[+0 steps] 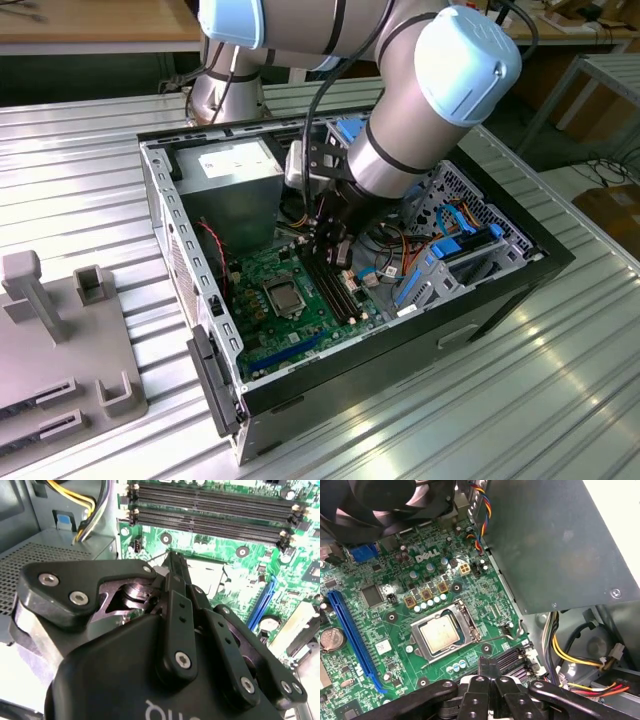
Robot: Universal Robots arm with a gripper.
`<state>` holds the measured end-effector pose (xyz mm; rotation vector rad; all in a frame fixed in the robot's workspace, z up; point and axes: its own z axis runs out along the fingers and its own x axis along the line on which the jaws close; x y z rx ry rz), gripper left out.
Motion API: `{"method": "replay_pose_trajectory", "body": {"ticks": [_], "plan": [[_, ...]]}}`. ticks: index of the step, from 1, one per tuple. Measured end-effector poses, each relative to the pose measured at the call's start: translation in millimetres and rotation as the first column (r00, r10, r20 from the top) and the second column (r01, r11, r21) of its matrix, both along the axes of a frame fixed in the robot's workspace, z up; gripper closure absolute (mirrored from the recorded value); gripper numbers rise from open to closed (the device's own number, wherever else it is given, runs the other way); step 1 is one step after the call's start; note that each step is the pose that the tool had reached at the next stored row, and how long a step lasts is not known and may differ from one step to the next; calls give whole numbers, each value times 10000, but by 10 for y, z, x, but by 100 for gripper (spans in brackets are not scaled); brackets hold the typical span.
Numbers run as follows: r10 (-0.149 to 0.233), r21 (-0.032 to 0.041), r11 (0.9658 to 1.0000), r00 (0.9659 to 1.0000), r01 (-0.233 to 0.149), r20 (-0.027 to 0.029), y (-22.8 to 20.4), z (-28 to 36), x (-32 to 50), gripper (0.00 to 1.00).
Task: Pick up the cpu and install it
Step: 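Install the first cpu locking lever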
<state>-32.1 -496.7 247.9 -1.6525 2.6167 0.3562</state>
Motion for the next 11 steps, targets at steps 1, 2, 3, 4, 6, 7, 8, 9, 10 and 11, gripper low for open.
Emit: {"method": "replay_pose_trajectory", "body": {"ticks": [1,2,3,4,6,7,8,9,10,11], "plan": [[4,1,10000,10000,-4,-1,13,-1,9,89],[1,26,10000,10000,-1,-1,33,-3,10,89],[1,30,10000,10000,-1,-1,49,-5,11,89],[2,29,10000,10000,-2,-1,60,-5,13,89],[1,-6,10000,10000,-1,-1,113,-4,19,89],[2,-66,10000,10000,-2,-2,138,-4,24,89],[2,-158,9999,10000,-2,-1,179,-5,31,89],[2,-288,9996,10000,-2,-2,231,-5,37,89],[1,-337,9994,10000,-2,-1,253,-7,37,89],[1,-373,9993,10000,-1,-1,279,-9,38,89]]}}
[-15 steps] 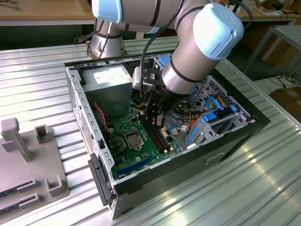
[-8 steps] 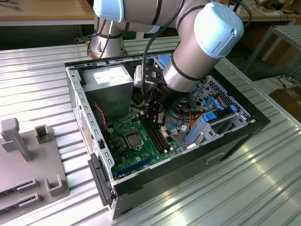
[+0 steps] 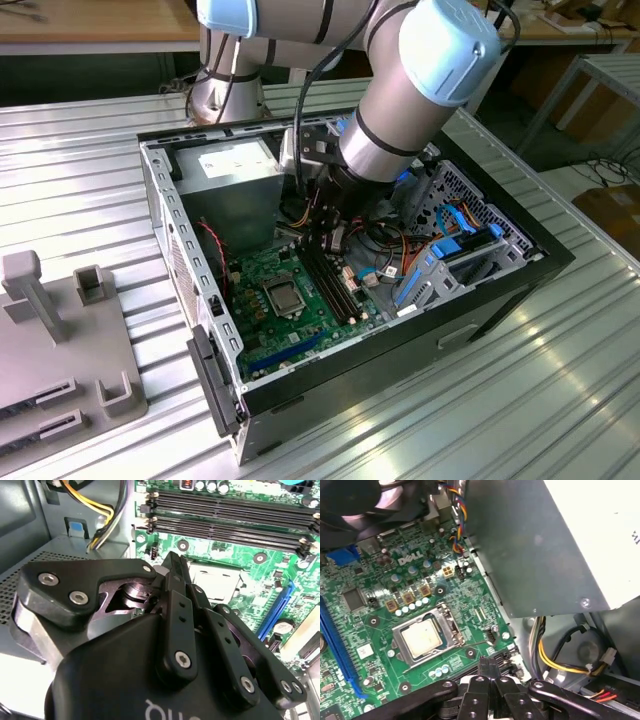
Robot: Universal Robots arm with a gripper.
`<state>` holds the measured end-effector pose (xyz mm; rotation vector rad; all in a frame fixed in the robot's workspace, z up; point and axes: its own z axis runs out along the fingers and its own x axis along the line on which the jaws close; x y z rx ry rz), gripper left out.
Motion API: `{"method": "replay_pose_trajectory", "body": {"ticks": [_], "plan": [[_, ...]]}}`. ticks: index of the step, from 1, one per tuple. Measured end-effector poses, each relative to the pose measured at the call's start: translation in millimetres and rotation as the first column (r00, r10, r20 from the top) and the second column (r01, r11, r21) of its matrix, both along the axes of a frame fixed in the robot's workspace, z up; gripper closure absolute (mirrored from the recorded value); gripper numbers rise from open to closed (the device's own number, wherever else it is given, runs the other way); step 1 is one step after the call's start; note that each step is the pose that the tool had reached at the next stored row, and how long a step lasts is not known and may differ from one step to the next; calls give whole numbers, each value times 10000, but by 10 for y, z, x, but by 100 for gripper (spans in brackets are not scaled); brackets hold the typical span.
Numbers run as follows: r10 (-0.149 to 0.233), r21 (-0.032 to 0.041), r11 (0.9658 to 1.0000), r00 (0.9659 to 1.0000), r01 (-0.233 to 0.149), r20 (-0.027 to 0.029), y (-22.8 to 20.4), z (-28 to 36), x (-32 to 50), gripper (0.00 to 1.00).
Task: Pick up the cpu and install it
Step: 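Install the first cpu locking lever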
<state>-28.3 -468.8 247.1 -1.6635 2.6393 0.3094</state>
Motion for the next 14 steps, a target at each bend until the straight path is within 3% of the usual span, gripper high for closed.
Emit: {"method": "replay_pose_trajectory", "body": {"ticks": [1,2,9,14], "plan": [[0,-46,10000,10000,0,-1,52,-5,4,89],[2,-52,10000,10000,-2,-1,69,-9,8,89],[0,-53,10000,10000,0,-1,119,-35,15,89],[0,-11,10000,10000,0,0,154,-67,16,89]]}}
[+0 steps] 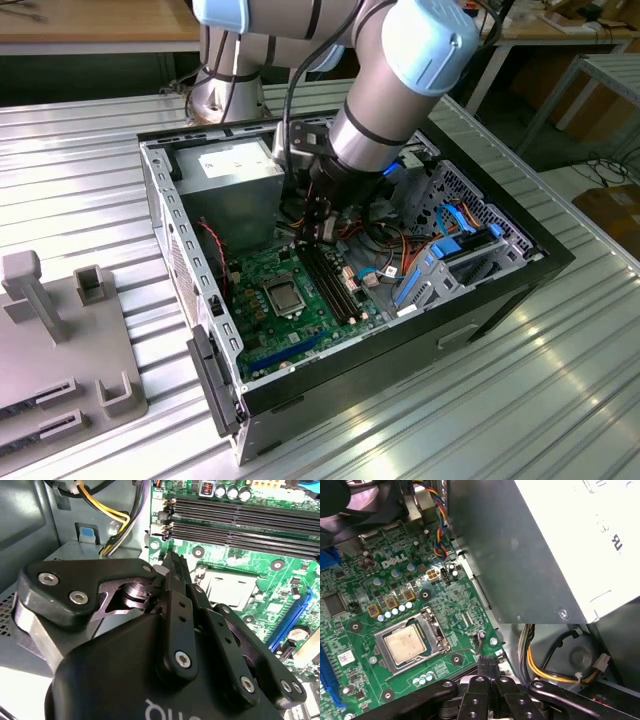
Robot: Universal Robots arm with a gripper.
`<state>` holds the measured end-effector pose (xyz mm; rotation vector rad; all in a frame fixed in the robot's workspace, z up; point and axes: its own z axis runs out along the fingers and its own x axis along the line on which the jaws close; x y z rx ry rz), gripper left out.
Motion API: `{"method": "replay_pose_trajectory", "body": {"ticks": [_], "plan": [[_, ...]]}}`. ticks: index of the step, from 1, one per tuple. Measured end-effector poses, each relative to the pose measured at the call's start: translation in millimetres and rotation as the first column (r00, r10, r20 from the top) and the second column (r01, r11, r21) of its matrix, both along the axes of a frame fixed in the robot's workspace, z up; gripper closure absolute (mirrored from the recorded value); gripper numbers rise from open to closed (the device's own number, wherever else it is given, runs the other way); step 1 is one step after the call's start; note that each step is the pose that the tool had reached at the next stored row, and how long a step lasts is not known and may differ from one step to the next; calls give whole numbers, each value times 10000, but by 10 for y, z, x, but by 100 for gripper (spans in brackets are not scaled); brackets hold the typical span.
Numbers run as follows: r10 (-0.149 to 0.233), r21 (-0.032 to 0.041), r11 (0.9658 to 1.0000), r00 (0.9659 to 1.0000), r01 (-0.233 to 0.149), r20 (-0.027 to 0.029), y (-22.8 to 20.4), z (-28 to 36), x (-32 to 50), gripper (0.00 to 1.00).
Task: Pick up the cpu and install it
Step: 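Install the first cpu locking lever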
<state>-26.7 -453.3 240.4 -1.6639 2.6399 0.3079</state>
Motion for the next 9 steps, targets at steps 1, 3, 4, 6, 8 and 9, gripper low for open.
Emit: {"method": "replay_pose_trajectory", "body": {"ticks": [1,3,4,6,8,9], "plan": [[0,-1,10000,10000,0,-1,7,-4,0,89],[1,12,10000,10000,-1,0,16,-12,0,89],[1,19,10000,10000,-1,0,20,-15,0,89],[-1,33,10000,10000,1,-1,24,-20,-3,89],[-1,49,10000,10000,1,0,29,-30,-12,89],[1,51,10000,10000,-1,2,29,-33,-23,89]]}}
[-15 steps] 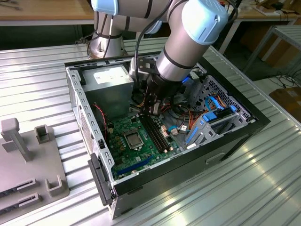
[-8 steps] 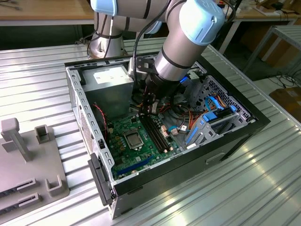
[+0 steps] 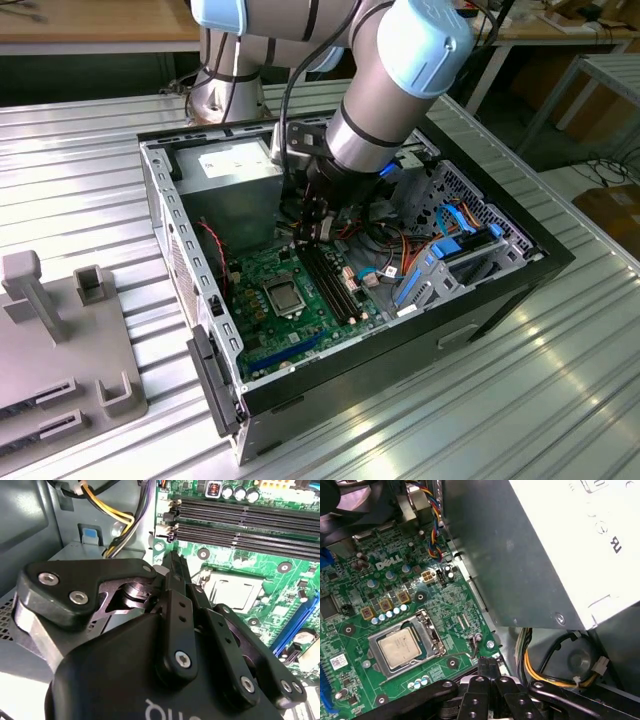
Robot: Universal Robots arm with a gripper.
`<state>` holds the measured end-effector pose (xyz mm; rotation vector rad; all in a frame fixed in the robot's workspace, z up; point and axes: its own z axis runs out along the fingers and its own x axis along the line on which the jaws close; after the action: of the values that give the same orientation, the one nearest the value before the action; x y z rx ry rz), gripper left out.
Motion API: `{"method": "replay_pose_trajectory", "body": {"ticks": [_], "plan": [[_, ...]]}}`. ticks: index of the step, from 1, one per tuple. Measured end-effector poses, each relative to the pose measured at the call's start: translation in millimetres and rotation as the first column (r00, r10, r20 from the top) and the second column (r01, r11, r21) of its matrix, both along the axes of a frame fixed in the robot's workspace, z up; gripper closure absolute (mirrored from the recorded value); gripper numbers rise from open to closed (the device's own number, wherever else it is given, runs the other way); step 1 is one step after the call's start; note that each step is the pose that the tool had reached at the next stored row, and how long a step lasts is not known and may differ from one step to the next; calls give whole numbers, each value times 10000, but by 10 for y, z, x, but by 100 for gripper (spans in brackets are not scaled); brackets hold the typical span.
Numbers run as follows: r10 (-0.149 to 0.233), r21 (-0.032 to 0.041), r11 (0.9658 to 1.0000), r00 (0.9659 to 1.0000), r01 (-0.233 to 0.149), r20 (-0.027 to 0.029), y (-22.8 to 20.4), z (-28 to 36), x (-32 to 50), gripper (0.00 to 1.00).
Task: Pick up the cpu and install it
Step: 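Install the first cpu locking lever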
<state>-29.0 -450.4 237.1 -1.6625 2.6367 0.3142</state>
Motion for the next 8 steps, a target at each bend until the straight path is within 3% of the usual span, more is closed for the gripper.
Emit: {"method": "replay_pose_trajectory", "body": {"ticks": [5,8], "plan": [[8,1,10000,10000,-8,4,0,-11,-30,89],[268,-68,9996,9996,-268,3,-4,-11,-48,89]]}}
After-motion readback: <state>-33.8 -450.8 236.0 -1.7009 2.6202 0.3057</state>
